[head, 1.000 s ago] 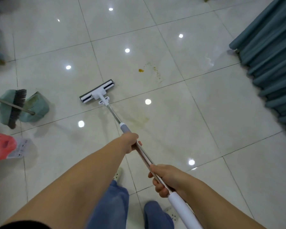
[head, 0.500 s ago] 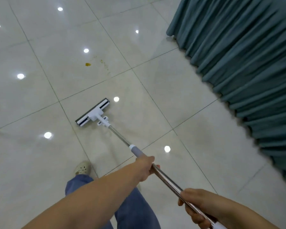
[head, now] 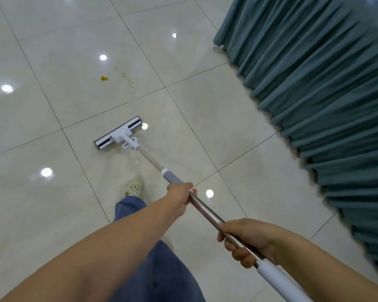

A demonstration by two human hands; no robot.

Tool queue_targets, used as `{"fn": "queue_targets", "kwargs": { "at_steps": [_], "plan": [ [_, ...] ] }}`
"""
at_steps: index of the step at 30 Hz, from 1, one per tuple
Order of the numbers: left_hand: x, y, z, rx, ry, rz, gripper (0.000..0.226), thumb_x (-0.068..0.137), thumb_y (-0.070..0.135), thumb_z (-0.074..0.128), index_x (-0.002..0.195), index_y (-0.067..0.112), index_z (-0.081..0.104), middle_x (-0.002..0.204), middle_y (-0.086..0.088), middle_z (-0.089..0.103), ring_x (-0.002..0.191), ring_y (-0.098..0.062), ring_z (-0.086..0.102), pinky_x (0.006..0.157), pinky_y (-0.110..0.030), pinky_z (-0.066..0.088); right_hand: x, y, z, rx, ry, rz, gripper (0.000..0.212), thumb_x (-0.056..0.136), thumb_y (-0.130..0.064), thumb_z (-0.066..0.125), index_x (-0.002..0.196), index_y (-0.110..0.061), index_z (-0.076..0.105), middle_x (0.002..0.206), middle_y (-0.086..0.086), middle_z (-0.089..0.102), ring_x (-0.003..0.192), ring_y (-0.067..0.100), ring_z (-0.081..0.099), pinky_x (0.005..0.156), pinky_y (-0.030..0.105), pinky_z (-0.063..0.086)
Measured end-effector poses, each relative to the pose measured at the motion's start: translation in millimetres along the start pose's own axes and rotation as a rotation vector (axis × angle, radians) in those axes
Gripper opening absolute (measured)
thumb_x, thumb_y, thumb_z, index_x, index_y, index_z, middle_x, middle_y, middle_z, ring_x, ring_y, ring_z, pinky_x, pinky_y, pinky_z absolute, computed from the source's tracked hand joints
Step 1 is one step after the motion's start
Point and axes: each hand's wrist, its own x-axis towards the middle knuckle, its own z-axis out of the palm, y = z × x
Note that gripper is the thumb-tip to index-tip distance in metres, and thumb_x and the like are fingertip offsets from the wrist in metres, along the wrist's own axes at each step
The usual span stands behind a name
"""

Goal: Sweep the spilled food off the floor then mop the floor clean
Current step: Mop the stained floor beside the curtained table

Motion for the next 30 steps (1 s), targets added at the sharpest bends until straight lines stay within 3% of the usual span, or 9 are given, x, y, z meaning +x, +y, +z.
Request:
{"fn": "queue_targets", "kwargs": {
  "at_steps": [3,8,11,15,20,23,27,30],
  "plan": [
    [23,48,-11,-0.098,0.036,0.034,0.039,0.088,-0.004,0.053,0.124,0.001,0.037,0.096,-0.013,0.047,0.054,-0.015,0.054,0.041,-0.018,0.051,17,-47,17,0.009,-0.001,-0.025,0.030,0.097,-0.038,0.050,0.093,-0.009,0.053,0.059,0.003,0.048,0.039,0.009,0.038,0.035,0.018,0.036],
    [64,142,-30,-0.297,0.057,0.017,0.026,0.087,-0.006,0.055,0.106,0.004,0.039,0.083,-0.013,0.045,0.051,-0.019,0.052,0.039,-0.019,0.048,44,-141,40,0.040,-0.015,-0.040,0.031,0.095,-0.041,0.052,0.087,-0.011,0.055,0.057,0.002,0.052,0.038,0.009,0.042,0.035,0.018,0.038],
    [93,203,-44,-0.405,0.049,-0.028,0.018,0.087,0.001,0.061,0.089,0.005,0.044,0.076,-0.010,0.045,0.038,-0.016,0.049,0.039,-0.019,0.048,55,-205,56,0.028,-0.016,-0.022,0.032,0.095,-0.042,0.052,0.084,-0.011,0.054,0.056,0.002,0.052,0.039,0.009,0.042,0.035,0.019,0.038],
    [124,285,-51,-0.343,0.101,-0.056,0.022,0.089,0.011,0.062,0.078,0.007,0.043,0.061,-0.005,0.043,0.025,-0.013,0.043,0.037,-0.018,0.042,63,-290,80,-0.064,0.035,-0.043,0.031,0.095,-0.039,0.050,0.082,-0.012,0.052,0.056,0.001,0.047,0.041,0.009,0.039,0.038,0.018,0.033],
    [147,376,-61,-0.313,0.198,-0.007,0.023,0.090,0.007,0.058,0.072,0.007,0.044,0.059,-0.004,0.043,0.044,-0.012,0.039,0.032,-0.011,0.038,74,-375,108,-0.166,0.029,-0.216,0.025,0.094,-0.034,0.054,0.088,-0.011,0.048,0.059,0.002,0.041,0.039,0.008,0.036,0.037,0.018,0.031],
    [160,419,-69,-0.337,0.203,0.020,0.020,0.088,0.006,0.059,0.073,0.006,0.046,0.060,-0.004,0.044,0.029,-0.009,0.041,0.033,-0.012,0.038,81,-417,119,-0.151,0.004,-0.222,0.023,0.093,-0.033,0.056,0.091,-0.011,0.048,0.061,0.002,0.043,0.039,0.007,0.037,0.036,0.017,0.032],
    [189,487,-69,-0.357,0.166,0.116,0.023,0.090,0.010,0.060,0.071,0.006,0.046,0.061,-0.004,0.042,0.023,-0.008,0.040,0.033,-0.012,0.039,98,-490,124,-0.063,-0.018,-0.255,0.029,0.094,-0.035,0.055,0.078,-0.013,0.045,0.057,0.001,0.040,0.033,0.006,0.034,0.034,0.013,0.031],
    [213,529,-70,-0.321,0.139,0.153,0.023,0.093,0.012,0.057,0.074,0.006,0.045,0.064,-0.005,0.041,0.041,-0.011,0.042,0.034,-0.012,0.040,115,-540,125,-0.009,-0.009,-0.261,0.034,0.095,-0.035,0.051,0.072,-0.012,0.042,0.055,0.003,0.038,0.031,0.009,0.032,0.033,0.011,0.028]
  ]
}}
